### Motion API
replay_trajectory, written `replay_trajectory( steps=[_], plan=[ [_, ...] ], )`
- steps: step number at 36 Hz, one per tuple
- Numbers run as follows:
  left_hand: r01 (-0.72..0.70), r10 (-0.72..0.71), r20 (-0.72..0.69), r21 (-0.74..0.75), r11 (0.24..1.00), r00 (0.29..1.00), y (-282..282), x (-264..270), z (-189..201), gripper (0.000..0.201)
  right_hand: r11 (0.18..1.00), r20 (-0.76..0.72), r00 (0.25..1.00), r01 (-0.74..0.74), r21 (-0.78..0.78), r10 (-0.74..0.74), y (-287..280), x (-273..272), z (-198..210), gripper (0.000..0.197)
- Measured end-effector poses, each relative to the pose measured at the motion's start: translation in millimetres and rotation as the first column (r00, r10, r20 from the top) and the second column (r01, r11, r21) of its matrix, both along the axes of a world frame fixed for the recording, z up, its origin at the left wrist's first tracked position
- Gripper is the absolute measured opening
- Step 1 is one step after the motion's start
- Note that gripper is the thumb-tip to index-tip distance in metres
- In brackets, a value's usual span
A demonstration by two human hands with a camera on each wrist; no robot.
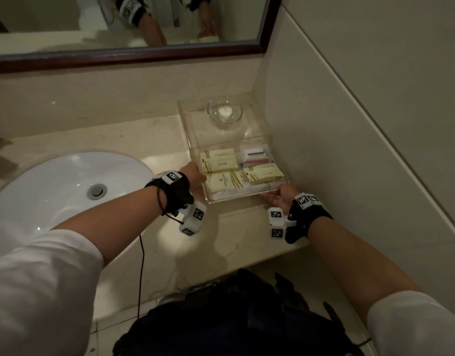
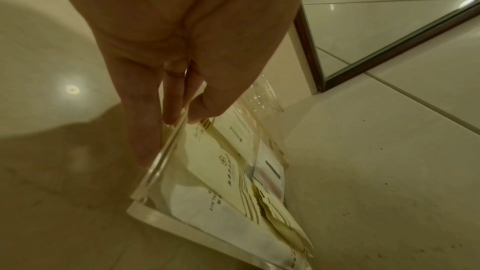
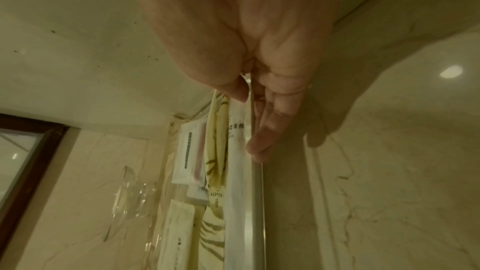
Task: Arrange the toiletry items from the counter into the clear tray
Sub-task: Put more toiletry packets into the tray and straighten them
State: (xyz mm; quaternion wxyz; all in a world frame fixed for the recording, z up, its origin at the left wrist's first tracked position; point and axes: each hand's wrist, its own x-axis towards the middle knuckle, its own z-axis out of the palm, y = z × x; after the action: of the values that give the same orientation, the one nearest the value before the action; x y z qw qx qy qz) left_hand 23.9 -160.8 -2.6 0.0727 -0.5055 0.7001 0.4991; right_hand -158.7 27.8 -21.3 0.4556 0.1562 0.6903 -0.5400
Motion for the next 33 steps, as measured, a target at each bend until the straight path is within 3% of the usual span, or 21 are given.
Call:
replay_trajectory(
  steps=[8, 28, 33],
  plan=[
    [0.010, -0.009, 0.014, -0.062, 0.998, 1.000, -9, 2, -2, 0.021, 1.000, -0.022, 1.000, -0.004, 0.005, 0.004, -15, 2, 0, 0.043],
    [-0.008, 0.009, 0.019, -0.049, 0.999, 1.000, -9, -3, -8, 0.030, 1.000, -0.022, 1.000, -0.013, -0.026, 0.013, -14, 0, -2, 0.039],
    [-0.016, 0.015, -0.008, -0.080, 0.997, 1.000, -10, -7, -2, 0.021, 1.000, -0.053, 0.998, -0.015, -0.001, 0.014, -21, -3, -2, 0.038]
  ],
)
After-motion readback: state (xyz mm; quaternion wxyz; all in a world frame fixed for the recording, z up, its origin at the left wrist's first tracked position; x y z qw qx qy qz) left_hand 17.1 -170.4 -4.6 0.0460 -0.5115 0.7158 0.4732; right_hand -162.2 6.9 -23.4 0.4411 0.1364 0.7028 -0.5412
